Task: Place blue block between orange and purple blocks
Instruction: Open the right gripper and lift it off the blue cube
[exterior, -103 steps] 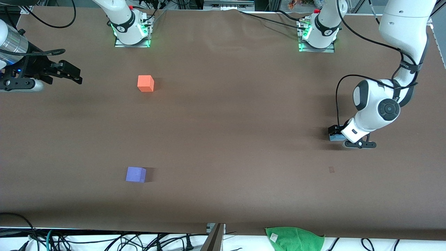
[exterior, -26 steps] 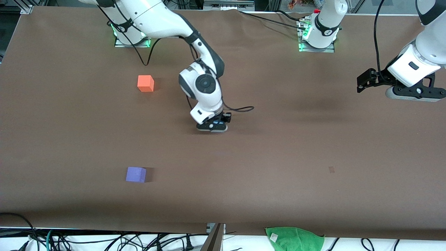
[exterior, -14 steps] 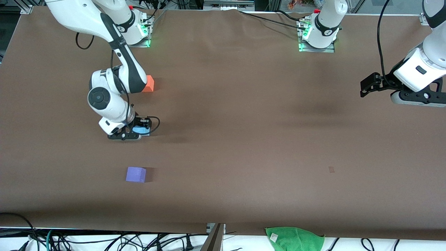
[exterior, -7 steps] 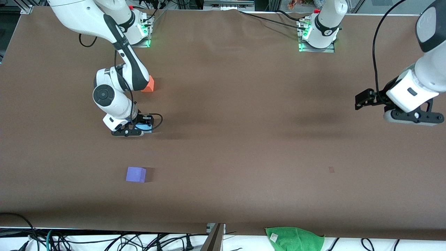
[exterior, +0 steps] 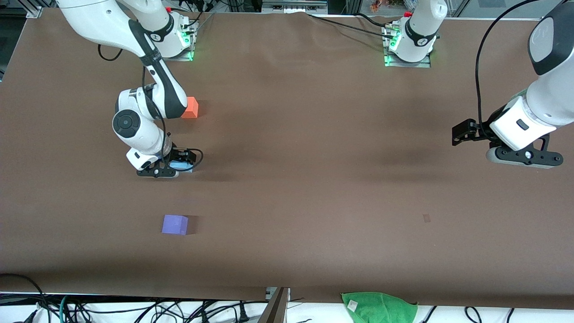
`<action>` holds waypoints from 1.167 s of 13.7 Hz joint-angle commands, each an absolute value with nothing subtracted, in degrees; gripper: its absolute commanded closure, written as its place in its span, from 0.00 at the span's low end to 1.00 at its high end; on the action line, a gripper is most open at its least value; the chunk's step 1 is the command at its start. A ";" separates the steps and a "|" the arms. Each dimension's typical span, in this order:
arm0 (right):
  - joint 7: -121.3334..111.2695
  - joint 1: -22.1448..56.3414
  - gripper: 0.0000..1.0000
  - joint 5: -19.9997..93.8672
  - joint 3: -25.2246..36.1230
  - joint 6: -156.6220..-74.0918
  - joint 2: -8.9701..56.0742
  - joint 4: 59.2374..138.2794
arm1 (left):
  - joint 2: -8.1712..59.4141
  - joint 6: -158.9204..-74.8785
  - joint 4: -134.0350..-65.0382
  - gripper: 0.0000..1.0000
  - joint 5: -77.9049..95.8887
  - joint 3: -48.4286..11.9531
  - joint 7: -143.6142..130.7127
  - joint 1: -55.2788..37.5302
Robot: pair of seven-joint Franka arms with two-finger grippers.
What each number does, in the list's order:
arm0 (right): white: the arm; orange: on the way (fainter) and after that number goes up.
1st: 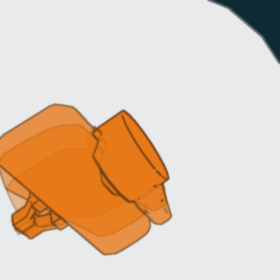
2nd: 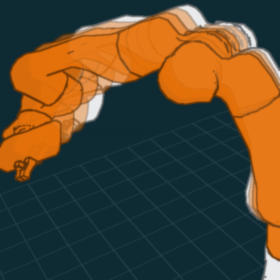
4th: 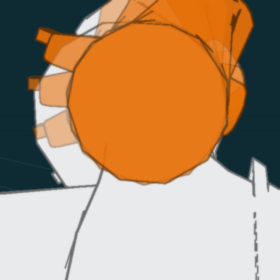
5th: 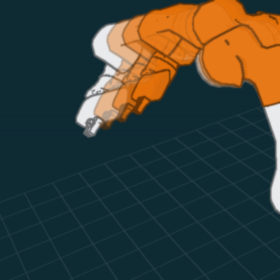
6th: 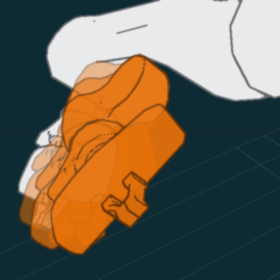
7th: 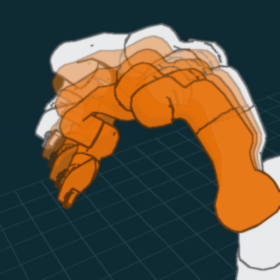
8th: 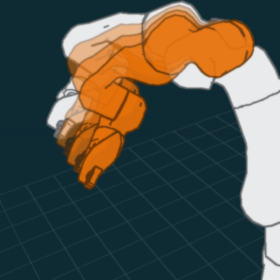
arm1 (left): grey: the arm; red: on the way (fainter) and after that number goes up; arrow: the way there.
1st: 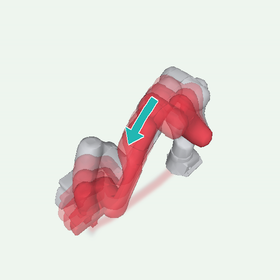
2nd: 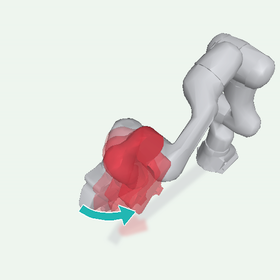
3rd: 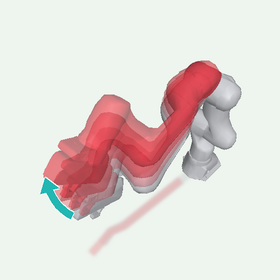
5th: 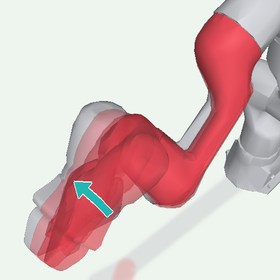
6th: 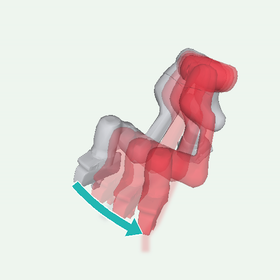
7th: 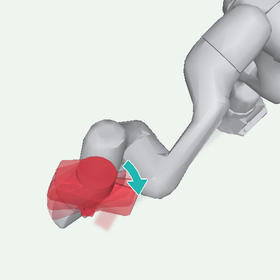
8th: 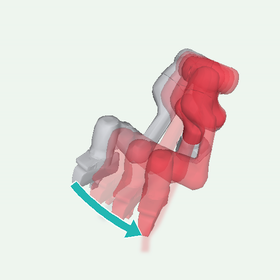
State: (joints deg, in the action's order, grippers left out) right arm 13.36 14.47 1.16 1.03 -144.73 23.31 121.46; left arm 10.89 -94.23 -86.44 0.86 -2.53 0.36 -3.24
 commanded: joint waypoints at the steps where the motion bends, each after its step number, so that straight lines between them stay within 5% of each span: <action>1: 14.06 14.15 0.00 1.41 0.27 -142.39 18.38 121.91 | 11.34 -92.90 -84.99 0.00 2.90 -2.37 2.98 -3.52; 7: 14.50 14.15 0.00 1.32 0.09 -117.63 10.91 109.36 | 11.34 -92.90 -84.99 0.00 3.25 -2.29 3.51 -2.81; 16: 10.46 14.06 0.00 1.23 2.72 -93.62 8.27 92.02 | 10.90 -92.90 -84.90 0.00 3.34 -1.67 3.96 -0.71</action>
